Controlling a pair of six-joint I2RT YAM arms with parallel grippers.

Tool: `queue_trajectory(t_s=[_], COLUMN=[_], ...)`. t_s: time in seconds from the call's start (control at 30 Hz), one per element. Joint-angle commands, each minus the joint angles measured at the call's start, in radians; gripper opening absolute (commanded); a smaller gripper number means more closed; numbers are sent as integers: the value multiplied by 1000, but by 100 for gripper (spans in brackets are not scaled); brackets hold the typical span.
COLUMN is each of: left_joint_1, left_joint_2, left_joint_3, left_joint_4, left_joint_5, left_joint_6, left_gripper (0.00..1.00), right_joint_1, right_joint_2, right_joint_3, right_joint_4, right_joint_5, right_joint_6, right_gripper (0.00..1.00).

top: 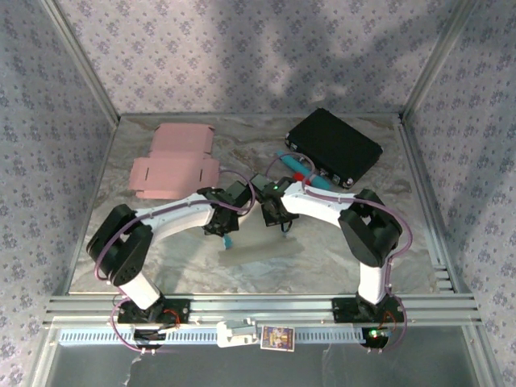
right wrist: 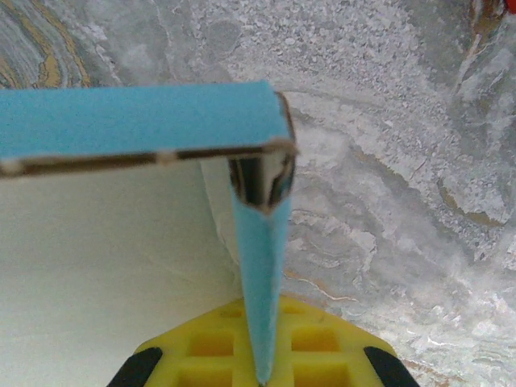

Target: Fold the paper box

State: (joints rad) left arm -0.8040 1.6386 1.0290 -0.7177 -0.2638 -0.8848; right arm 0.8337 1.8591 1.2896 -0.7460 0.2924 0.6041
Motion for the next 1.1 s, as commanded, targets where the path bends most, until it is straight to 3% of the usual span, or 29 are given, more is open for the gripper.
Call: queue_trajectory(t_s=[0.0,0.2,0.37,0.57,0.77,0.87,1.07], left_joint_1=[-11,-12,-6,-1,3,1,-17], left_joint_2=[45,42,4,-28,-34,-31,22], left_joint_3=[21,1,-30,-78,-97,-97,-32], left_joint_4=[-123,-44,-7,10,32,16,-156], left_joint_5=[-83,-11,26,58,76,63,-49], left_joint_6=[-1,41,56,47,38,27,-65], left_gripper=[0,1,20,24,17,0,0], right_joint_1=[4,-6,-8,-8,-9,-8,1], right_joint_2=[-18,-15,-14,-8,-8,-10,-12], right_joint_3=[-19,-16,-15,-10,-11,-11,-18], right_joint_4=[-10,-15,-19,-18,-24,-24,-21], right_joint_5=[-4,-10,-4,-2,1,3,5], right_joint_6=[-17,-31,-31,-27,-17,-14,-16], right_gripper=[0,0,0,0,0,0,0])
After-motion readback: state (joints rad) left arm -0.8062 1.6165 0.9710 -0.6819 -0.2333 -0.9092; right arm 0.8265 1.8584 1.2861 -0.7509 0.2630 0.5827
